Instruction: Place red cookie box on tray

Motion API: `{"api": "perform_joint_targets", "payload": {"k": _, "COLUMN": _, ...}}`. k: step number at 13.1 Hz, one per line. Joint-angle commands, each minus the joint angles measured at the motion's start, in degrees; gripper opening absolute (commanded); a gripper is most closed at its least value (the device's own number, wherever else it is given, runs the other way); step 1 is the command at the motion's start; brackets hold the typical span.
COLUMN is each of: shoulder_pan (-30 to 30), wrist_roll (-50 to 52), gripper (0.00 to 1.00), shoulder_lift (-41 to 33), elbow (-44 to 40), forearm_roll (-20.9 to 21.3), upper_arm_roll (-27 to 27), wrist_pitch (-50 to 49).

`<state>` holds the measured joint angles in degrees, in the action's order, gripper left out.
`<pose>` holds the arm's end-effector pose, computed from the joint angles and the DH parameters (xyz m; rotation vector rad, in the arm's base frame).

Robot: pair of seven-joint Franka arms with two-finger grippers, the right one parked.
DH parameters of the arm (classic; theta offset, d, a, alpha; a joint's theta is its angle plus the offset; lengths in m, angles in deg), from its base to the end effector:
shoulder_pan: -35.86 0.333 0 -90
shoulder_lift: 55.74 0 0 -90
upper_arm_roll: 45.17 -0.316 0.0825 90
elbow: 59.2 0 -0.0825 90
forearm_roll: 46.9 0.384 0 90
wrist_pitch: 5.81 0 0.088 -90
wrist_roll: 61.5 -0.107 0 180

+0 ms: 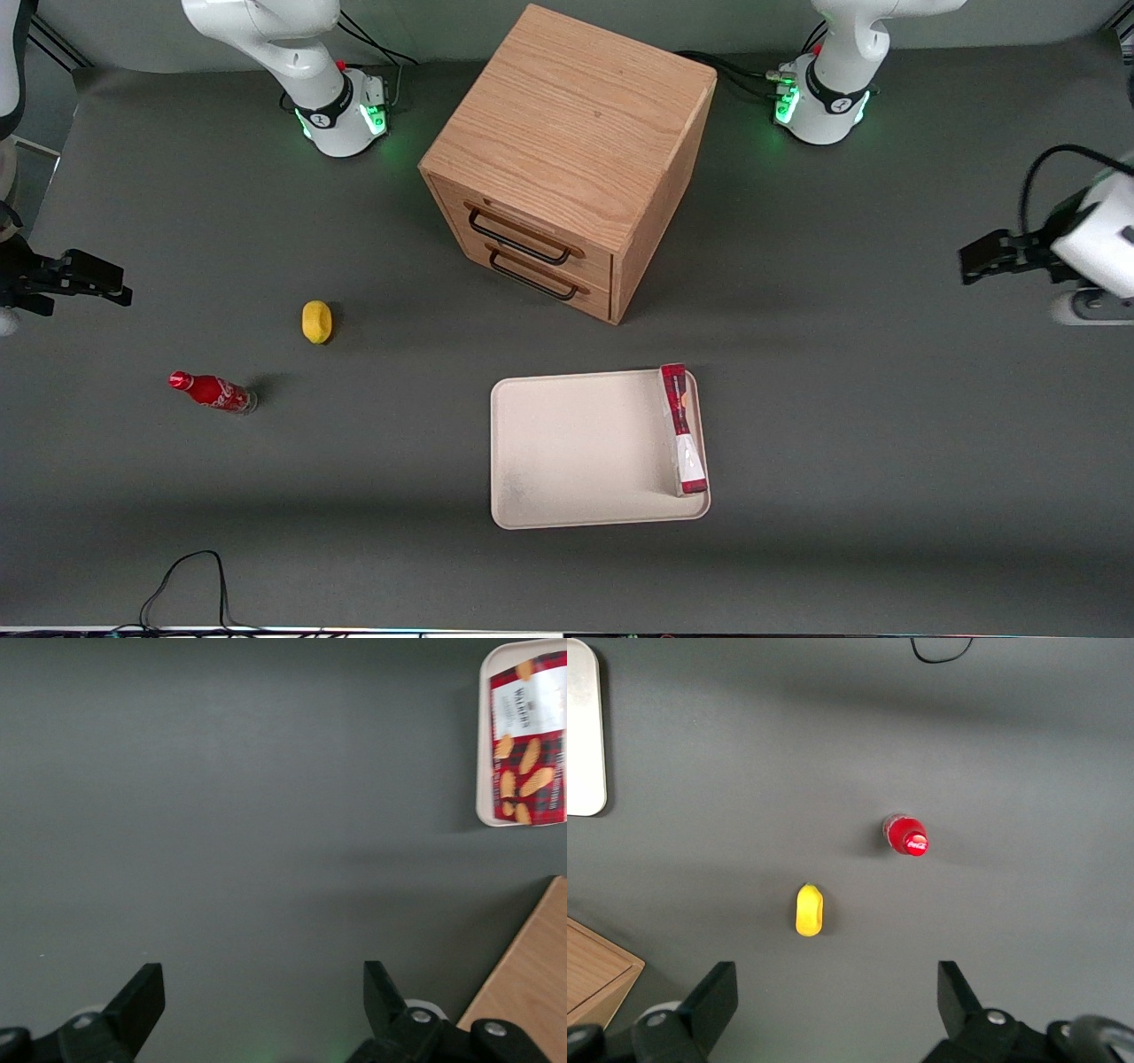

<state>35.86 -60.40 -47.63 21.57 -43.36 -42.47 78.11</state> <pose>0.5867 -0.0184 0.6102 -3.0808 0.0367 0.1303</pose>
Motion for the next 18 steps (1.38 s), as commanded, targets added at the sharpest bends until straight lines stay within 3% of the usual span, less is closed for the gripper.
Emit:
{"api": "perform_joint_targets", "payload": {"k": 1, "shoulder_pan": 1.32, "wrist_roll": -1.63, "gripper": 1.00, "shoulder_lift": -2.30, "elbow": 4.82, "forearm_roll": -0.55, "upper_arm_roll": 0.38, "wrist_pitch": 3.34}}
{"api": "perform_joint_targets", "payload": {"k": 8, "shoulder_pan": 0.45, "wrist_roll": -1.20, "gripper": 1.00, "shoulder_lift": -8.27, "elbow": 14.48, "forearm_roll": -1.43, "upper_arm_roll": -1.02, "wrist_pitch": 13.71}}
{"api": "perform_joint_targets", "payload": {"k": 18, "shoulder_pan": -0.79, "wrist_roll": -0.84, "gripper": 1.00, "shoulder_lift": -7.14, "elbow": 10.46, "forearm_roll": -3.28, "upper_arm_roll": -1.02, "wrist_pitch": 7.32}}
